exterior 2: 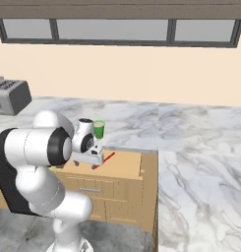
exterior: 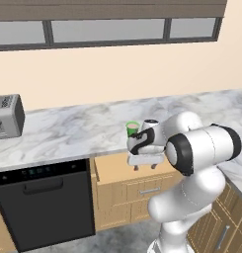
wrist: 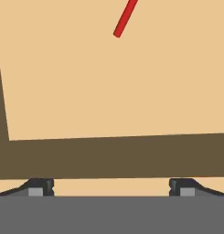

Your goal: Pick up the straw from the right drawer and put it inside the smoothie cup.

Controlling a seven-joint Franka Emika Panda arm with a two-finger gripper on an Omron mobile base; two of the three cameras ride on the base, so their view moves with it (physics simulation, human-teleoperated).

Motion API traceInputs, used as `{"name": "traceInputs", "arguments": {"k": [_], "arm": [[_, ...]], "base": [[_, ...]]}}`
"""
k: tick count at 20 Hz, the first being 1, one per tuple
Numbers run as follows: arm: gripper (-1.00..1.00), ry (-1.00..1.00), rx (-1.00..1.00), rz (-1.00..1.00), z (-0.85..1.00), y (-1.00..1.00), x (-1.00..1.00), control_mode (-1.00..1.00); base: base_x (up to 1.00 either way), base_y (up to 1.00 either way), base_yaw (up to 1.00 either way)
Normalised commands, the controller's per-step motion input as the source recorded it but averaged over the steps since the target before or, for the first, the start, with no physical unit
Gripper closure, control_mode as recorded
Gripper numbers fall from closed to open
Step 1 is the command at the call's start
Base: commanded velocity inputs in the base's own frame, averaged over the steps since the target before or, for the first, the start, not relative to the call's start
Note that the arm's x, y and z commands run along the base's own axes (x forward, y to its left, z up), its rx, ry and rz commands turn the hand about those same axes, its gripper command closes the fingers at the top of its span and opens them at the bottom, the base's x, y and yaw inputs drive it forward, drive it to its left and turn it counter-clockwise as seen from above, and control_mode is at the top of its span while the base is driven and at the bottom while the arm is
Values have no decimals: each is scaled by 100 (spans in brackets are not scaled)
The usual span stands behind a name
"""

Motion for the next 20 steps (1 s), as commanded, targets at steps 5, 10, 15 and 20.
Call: {"name": "traceInputs", "arguments": {"k": [5, 10, 15, 20], "arm": [[-100, 0, 0, 0, -26, 0, 34, -100], [-100, 0, 0, 0, -33, 0, 26, -100], [-100, 0, 0, 0, -38, 0, 26, -100], [-100, 0, 0, 0, -41, 0, 25, -100]], "base": [[0, 0, 0], [0, 0, 0], [0, 0, 0], [0, 0, 0]]}}
